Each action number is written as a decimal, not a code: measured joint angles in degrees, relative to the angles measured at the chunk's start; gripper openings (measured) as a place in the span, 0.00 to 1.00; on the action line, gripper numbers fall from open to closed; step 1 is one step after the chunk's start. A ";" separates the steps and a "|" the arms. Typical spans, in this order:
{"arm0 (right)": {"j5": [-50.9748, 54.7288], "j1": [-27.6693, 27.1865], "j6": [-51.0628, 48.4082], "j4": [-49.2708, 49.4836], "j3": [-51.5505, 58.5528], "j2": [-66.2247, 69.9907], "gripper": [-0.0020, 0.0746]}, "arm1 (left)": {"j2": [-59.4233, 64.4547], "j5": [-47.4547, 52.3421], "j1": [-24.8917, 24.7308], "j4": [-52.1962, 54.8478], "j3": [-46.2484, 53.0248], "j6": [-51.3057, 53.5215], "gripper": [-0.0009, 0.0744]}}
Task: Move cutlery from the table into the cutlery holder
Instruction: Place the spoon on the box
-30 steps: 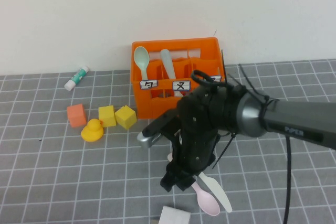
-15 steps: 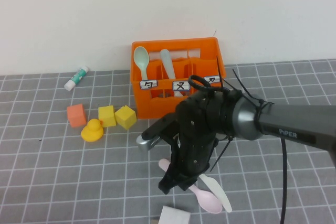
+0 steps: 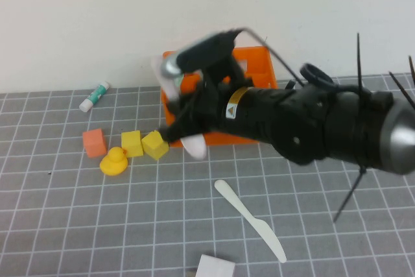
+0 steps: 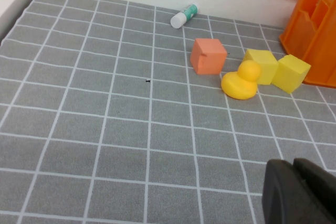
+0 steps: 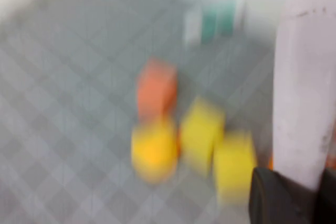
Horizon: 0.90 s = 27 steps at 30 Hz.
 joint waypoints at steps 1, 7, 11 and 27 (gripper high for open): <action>-4.07 0.00 0.04 0.37 0.88 -0.26 0.21 | 0.00 0.00 0.00 0.00 0.00 0.00 0.01; -29.70 0.00 0.04 3.29 3.11 1.10 0.21 | 0.00 0.00 0.00 0.00 0.00 0.00 0.01; -43.57 0.00 -2.11 6.98 2.73 4.23 0.21 | 0.00 0.00 0.00 0.00 0.00 0.00 0.01; -41.63 -3.80 -6.57 10.17 -13.38 19.97 0.21 | 0.00 0.00 0.00 0.00 0.00 0.14 0.01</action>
